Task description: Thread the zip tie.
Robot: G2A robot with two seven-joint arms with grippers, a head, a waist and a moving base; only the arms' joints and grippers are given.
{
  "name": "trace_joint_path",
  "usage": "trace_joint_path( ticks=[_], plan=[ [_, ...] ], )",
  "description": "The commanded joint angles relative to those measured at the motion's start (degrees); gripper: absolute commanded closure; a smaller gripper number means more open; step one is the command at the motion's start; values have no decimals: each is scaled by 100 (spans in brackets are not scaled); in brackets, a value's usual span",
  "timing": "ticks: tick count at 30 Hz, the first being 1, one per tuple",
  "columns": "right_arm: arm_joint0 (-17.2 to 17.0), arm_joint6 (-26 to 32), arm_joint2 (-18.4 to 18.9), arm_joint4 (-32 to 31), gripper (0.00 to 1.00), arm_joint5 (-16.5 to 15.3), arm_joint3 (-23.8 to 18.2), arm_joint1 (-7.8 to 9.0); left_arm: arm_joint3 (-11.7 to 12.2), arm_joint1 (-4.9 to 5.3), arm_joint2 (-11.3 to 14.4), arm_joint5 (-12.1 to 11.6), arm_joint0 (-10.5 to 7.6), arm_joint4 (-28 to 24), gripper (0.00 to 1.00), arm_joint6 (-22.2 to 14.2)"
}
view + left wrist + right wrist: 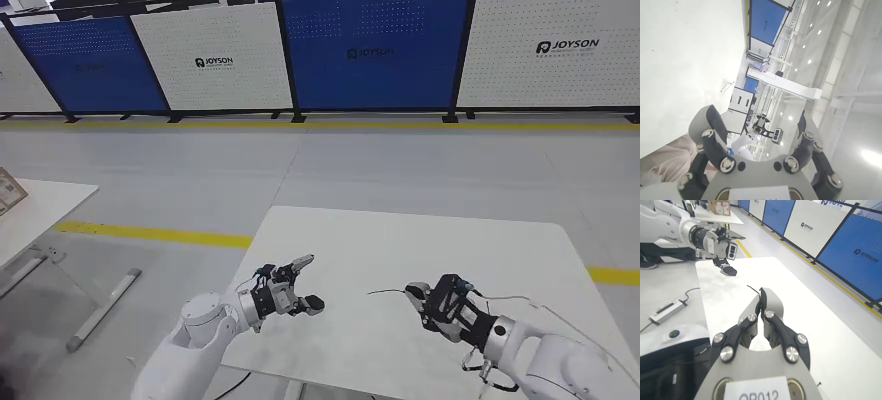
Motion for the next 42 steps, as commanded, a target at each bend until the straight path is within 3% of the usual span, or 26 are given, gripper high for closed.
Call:
trace_joint_path(
  ticks=[1,6,17,20,25,30,31,34,38,42],
  plan=[
    [215,131,-240,-341,100,0,-1,-60,17,70,193,0,-116,-357,0,103],
    [685,127,-716,-511,100,0,176,-244,138,228,681,0,-434,-807,0,480],
    [685,127,-716,-511,100,0,176,-244,138,228,681,0,-434,-807,0,480],
    [685,127,-716,-511,100,0,176,-244,40,202,809,0,-410,-1042,0,535],
    [685,127,-716,-511,100,0,176,-244,-163,199,1148,0,-484,-1400,0,1092],
    [676,121,-704,-561,100,29,188,-246,-166,202,1170,0,-490,-1433,0,1135],
    [689,218,-711,-810,100,0,170,-248,-166,202,1170,0,-490,-1433,0,1135],
    [776,363,-918,-1160,100,0,68,-277,-166,202,1170,0,-490,-1433,0,1135],
    [1223,450,-1389,-1391,100,0,114,-371,-166,202,1170,0,-490,-1433,0,1135],
    [1254,436,-1417,-1392,100,0,131,-379,-166,202,1170,0,-490,-1433,0,1135]
  ],
)
